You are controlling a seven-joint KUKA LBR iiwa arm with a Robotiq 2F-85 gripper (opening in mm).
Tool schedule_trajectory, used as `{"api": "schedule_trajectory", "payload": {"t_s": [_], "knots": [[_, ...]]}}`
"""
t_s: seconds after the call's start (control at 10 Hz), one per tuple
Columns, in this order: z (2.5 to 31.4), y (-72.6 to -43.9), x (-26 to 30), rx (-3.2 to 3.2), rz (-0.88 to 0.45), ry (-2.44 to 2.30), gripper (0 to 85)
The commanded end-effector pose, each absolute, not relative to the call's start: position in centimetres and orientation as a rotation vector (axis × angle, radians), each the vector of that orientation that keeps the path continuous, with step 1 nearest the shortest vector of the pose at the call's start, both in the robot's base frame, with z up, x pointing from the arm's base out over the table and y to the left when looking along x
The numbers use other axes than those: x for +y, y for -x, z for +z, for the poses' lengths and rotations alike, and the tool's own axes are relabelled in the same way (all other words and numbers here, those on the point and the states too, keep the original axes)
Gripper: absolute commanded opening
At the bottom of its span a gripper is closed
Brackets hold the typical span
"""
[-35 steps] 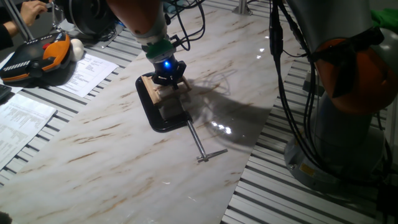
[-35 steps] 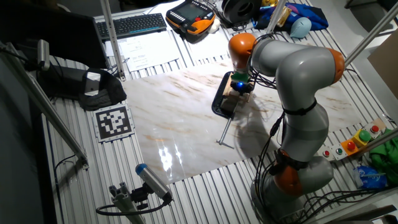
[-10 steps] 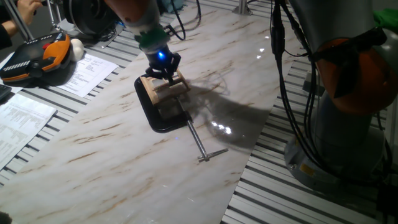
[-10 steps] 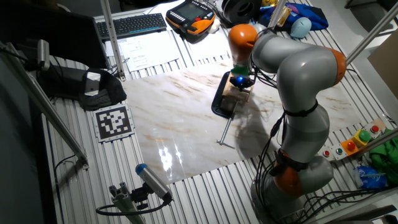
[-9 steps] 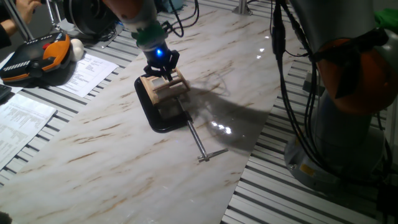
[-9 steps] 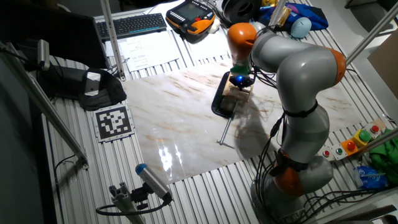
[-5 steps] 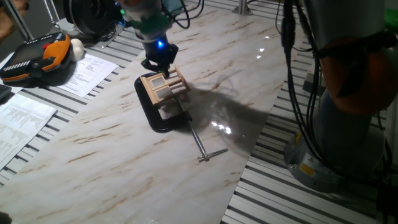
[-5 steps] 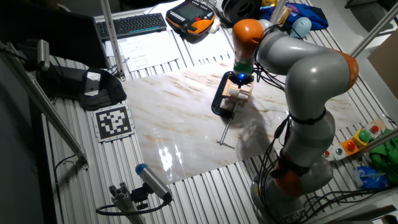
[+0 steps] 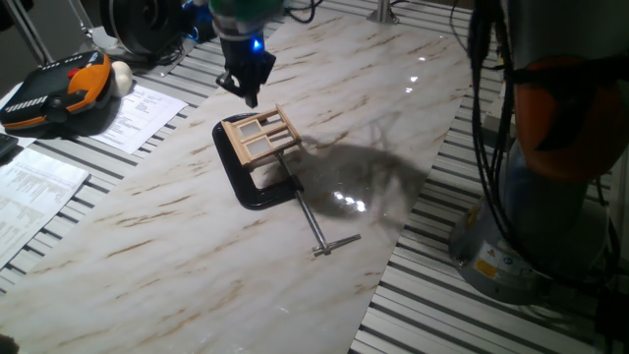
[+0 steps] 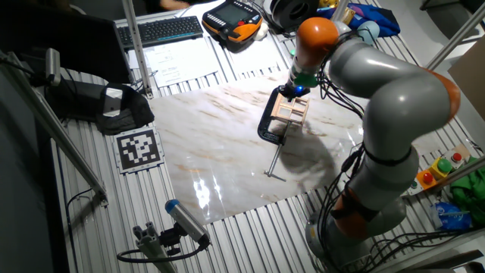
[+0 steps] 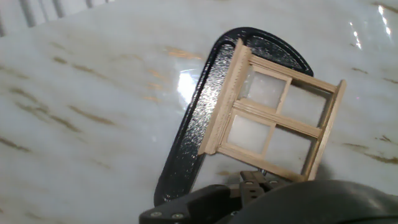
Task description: Open a sliding window
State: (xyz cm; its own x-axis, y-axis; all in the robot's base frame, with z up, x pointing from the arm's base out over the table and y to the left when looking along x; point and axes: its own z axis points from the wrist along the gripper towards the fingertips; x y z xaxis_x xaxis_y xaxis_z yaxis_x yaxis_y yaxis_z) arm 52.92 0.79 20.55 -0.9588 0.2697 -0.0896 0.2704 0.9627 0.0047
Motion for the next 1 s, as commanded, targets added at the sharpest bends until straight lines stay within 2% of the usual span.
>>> {"api": "schedule_trajectory", "payload": {"t_s": [0.0,0.9], "knots": [[21.53,-52.73,1.13,3.022,-0.002,-0.383,0.0],[22.33,-52.73,0.73,3.053,-0.017,-0.029,0.0]]}}
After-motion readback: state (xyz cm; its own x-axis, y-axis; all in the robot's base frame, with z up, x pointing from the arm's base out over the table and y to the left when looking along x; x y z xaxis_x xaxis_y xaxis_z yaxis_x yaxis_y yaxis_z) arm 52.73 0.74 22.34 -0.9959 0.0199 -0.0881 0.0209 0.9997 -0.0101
